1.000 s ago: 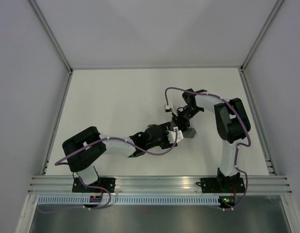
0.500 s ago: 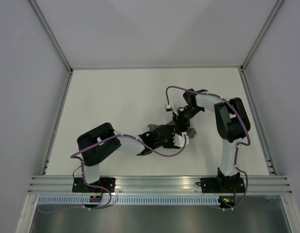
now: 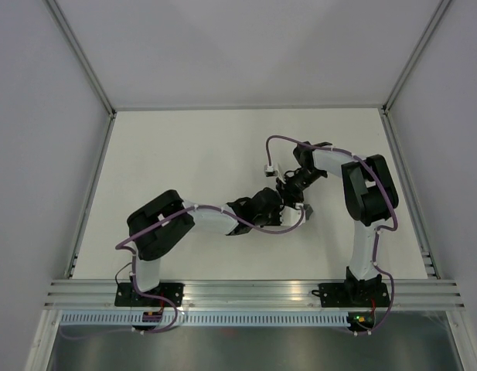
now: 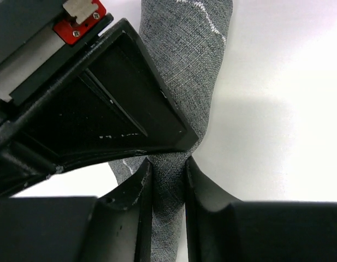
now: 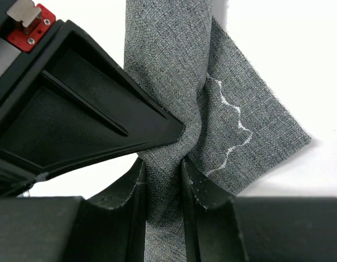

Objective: Fold the napkin, place the utensils inside, and roll it up
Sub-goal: Roll the napkin with the utensil

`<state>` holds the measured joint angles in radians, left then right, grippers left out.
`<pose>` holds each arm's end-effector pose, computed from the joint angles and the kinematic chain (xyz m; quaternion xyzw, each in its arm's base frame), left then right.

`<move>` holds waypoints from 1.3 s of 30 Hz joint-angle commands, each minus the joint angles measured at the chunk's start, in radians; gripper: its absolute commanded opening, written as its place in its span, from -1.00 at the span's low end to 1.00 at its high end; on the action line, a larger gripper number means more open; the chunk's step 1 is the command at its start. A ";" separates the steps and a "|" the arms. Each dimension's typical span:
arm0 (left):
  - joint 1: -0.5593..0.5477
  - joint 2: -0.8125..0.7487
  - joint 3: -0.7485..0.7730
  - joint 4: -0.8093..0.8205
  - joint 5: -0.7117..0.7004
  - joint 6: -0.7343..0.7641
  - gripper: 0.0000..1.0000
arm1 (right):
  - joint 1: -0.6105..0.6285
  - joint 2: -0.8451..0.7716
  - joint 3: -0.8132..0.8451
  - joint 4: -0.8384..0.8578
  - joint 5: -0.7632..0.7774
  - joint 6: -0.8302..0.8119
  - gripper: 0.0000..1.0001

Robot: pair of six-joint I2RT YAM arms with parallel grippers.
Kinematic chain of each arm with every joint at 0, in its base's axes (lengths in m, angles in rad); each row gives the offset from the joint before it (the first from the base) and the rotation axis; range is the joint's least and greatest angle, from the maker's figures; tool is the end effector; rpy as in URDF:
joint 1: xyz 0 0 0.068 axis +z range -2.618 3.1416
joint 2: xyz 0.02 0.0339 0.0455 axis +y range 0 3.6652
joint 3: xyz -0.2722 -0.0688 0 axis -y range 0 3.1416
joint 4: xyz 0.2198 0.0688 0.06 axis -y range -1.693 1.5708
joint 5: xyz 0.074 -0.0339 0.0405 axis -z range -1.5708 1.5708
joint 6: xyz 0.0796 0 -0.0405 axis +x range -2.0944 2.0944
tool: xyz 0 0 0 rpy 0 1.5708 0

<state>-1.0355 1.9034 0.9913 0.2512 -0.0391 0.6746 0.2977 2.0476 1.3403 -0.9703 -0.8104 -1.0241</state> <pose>0.2129 -0.3528 0.1394 0.6721 0.5958 -0.0616 0.4353 0.3055 0.1541 0.1300 -0.5467 0.7374 0.3854 0.0940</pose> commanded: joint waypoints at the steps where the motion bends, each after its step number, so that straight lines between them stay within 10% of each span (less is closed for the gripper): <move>1: 0.028 0.043 0.073 -0.173 0.094 -0.067 -0.72 | -0.009 0.051 -0.026 -0.036 0.093 -0.062 -0.64; 5: 0.051 0.063 0.142 -0.303 0.169 -0.134 -0.91 | -0.029 0.002 -0.021 -0.044 0.073 -0.056 0.02; 8: 0.069 0.065 0.177 -0.369 0.235 -0.180 -0.95 | -0.064 -0.042 0.014 -0.082 0.042 -0.063 0.16; 21: 0.129 0.118 0.316 -0.601 0.422 -0.323 -0.95 | -0.336 -0.151 0.076 -0.093 -0.099 -0.010 0.16; 39: 0.232 0.347 0.592 -0.931 0.766 -0.458 -0.92 | -0.164 -0.891 -0.661 0.633 0.157 0.185 0.24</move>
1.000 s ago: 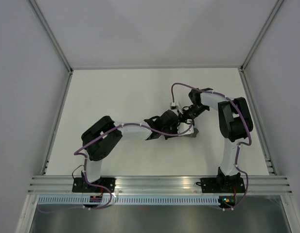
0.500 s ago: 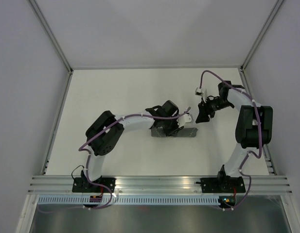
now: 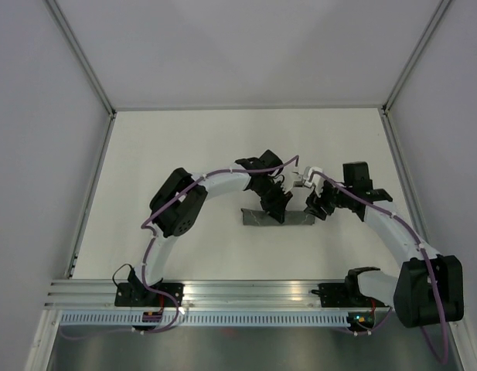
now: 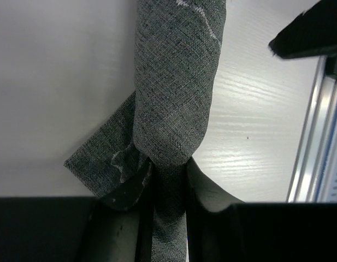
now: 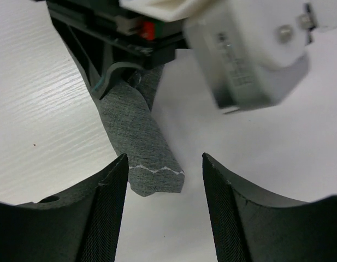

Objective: Fold the napkin, place the utensils inside, and roll it up
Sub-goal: Roll the napkin with the utensil

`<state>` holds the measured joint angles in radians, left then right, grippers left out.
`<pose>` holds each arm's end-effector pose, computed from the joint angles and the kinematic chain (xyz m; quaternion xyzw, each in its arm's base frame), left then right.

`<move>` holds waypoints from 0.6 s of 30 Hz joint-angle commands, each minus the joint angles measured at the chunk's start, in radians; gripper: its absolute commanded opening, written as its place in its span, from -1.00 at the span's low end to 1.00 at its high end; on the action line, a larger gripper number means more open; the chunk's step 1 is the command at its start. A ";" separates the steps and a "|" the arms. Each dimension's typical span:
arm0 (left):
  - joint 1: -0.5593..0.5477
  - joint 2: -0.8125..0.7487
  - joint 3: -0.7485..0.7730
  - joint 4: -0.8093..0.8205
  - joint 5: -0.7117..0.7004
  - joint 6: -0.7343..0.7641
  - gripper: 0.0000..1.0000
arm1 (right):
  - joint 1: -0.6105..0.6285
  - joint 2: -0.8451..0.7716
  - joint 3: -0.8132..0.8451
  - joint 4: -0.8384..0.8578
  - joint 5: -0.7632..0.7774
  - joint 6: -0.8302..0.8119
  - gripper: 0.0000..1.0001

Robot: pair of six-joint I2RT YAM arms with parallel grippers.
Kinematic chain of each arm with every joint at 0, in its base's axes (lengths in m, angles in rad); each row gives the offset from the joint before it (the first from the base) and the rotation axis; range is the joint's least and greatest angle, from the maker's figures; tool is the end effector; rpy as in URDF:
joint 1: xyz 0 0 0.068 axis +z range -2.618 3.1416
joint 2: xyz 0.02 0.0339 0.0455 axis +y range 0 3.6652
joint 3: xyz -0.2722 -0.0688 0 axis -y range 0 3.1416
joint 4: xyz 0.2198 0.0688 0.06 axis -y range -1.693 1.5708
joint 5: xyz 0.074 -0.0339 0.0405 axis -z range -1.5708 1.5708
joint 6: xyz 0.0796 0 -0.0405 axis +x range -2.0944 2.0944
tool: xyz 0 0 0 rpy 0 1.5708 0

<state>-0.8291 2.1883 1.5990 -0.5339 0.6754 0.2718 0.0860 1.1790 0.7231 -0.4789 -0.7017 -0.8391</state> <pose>0.2690 -0.3673 0.1404 0.5439 0.7456 -0.3682 0.1125 0.2147 0.0701 0.2137 -0.4942 0.7503 0.1956 0.3931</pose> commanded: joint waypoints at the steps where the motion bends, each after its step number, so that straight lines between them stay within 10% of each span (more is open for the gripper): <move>1: 0.030 0.064 -0.014 -0.146 0.058 -0.056 -0.92 | 0.070 -0.022 -0.050 0.141 0.059 0.000 0.25; 18: 0.058 0.122 0.022 -0.193 0.062 -0.054 -0.87 | 0.494 0.044 -0.155 0.252 0.372 -0.002 0.32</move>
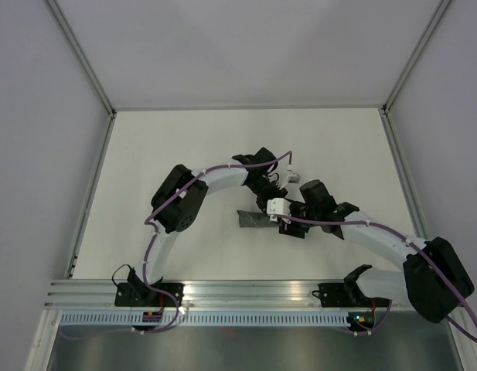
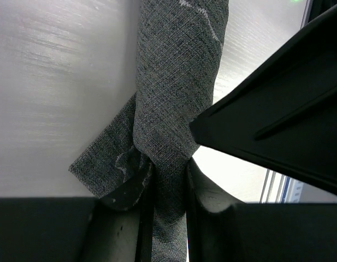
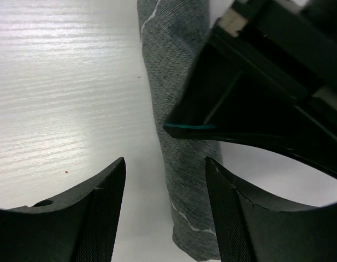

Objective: Fold the napkin, place the utensils inside, and roll it up
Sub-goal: Roll the napkin with the utensil

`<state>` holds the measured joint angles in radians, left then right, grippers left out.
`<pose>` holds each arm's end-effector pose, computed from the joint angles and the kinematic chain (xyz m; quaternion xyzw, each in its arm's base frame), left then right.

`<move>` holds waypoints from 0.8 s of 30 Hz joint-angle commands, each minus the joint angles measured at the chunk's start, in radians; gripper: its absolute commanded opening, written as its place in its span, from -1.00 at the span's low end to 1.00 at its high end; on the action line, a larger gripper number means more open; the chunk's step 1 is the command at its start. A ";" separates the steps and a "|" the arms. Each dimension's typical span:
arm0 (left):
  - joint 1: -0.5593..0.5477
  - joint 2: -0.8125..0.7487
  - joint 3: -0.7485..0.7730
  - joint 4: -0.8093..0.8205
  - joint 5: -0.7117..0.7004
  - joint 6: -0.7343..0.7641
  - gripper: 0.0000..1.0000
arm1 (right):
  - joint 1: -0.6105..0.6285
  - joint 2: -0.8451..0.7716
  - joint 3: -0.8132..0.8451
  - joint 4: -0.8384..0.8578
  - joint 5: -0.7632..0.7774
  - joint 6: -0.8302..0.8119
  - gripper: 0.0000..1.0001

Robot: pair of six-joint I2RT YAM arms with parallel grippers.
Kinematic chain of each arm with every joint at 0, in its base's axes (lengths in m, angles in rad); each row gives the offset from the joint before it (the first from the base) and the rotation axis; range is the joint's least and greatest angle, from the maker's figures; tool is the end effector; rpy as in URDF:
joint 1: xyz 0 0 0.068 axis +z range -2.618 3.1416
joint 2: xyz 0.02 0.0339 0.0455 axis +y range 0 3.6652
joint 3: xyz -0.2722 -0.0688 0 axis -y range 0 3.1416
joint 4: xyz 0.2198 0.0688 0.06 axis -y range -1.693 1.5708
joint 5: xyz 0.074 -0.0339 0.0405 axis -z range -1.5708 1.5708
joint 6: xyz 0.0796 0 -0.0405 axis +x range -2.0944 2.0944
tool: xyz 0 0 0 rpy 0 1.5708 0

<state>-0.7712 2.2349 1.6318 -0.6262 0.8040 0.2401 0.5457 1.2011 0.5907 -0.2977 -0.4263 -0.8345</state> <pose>0.2799 -0.3520 0.1308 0.4974 0.7612 -0.4131 0.0497 0.1763 0.1456 0.1750 -0.6414 0.6689 0.1522 0.3434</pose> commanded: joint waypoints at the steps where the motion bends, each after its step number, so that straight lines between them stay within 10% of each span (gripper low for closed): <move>1: 0.001 0.077 -0.009 -0.102 -0.065 -0.024 -0.86 | 0.043 0.035 -0.026 0.078 0.103 -0.006 0.32; 24: 0.021 0.089 0.005 -0.124 -0.039 -0.010 -0.64 | 0.085 0.179 -0.022 0.164 0.189 -0.008 0.20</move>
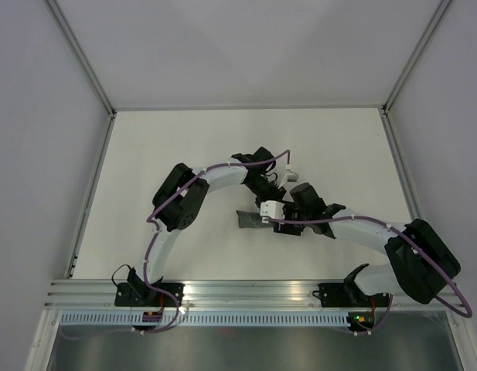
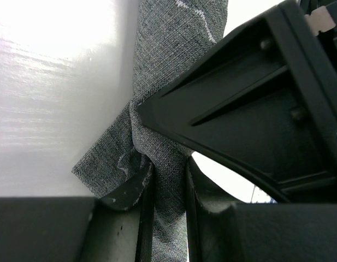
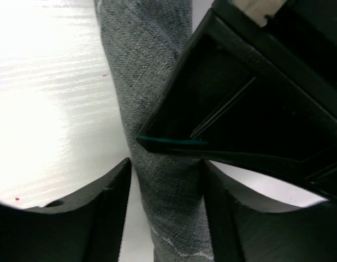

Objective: Fold the napkin, place the utensils inside, and roll it up
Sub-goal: Roll the napkin with the utensil

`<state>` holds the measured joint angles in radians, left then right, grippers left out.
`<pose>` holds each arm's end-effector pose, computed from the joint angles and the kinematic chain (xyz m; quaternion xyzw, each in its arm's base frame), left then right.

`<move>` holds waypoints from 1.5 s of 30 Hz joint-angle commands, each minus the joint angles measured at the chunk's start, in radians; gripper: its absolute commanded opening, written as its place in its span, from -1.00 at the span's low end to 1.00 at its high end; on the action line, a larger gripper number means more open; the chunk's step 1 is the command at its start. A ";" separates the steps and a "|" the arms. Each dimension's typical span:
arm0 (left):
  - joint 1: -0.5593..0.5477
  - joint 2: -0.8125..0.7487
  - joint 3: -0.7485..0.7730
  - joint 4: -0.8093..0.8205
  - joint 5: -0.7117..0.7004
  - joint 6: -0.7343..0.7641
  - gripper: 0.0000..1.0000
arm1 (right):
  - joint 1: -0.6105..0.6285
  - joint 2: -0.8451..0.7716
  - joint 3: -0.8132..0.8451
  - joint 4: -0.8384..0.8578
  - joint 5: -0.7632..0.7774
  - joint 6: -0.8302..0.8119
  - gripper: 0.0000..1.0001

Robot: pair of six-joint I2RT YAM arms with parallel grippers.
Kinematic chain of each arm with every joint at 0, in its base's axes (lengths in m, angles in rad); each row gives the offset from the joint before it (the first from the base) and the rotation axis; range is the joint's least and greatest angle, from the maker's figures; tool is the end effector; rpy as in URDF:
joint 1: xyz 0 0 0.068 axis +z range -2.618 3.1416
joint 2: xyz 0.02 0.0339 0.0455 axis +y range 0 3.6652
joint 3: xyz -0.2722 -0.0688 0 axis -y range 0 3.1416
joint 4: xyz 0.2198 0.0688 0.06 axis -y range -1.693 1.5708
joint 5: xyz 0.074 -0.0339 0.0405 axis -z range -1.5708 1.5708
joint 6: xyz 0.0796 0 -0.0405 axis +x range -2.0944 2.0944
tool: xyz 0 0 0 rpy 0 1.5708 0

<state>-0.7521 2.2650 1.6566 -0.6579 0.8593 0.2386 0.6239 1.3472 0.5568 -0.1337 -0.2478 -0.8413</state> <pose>0.2849 -0.3491 0.1261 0.4827 0.7606 -0.4332 0.0288 0.1899 0.1607 0.1443 -0.6585 0.6732 0.0823 0.3262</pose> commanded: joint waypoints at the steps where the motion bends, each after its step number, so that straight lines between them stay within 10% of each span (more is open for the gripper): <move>1: 0.002 0.059 -0.020 -0.092 -0.094 -0.007 -0.60 | 0.008 0.043 0.023 -0.003 0.010 0.004 0.13; 4: 0.003 0.047 -0.014 -0.086 -0.115 -0.018 -0.25 | 0.007 0.059 0.034 -0.007 0.012 0.013 -0.40; 12: 0.054 -0.036 -0.026 0.013 -0.174 -0.155 -0.02 | 0.007 0.093 0.068 -0.073 0.015 0.042 -0.80; 28: 0.316 -0.343 -0.138 0.274 -0.538 -0.597 0.10 | 0.002 0.247 0.172 -0.124 0.062 0.182 -0.91; 34: 0.335 -0.534 -0.318 0.351 -0.802 -0.765 0.12 | -0.029 0.371 0.336 -0.227 -0.005 0.286 -0.96; 45: 0.292 -0.668 -0.632 0.578 -0.839 -1.019 0.13 | -0.085 0.585 0.575 -0.238 -0.037 0.583 -0.99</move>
<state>-0.4301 1.6005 1.0431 -0.1783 0.0505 -0.6586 0.5442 1.8381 1.1152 -0.3153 -0.3004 -0.4007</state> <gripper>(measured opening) 0.561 0.314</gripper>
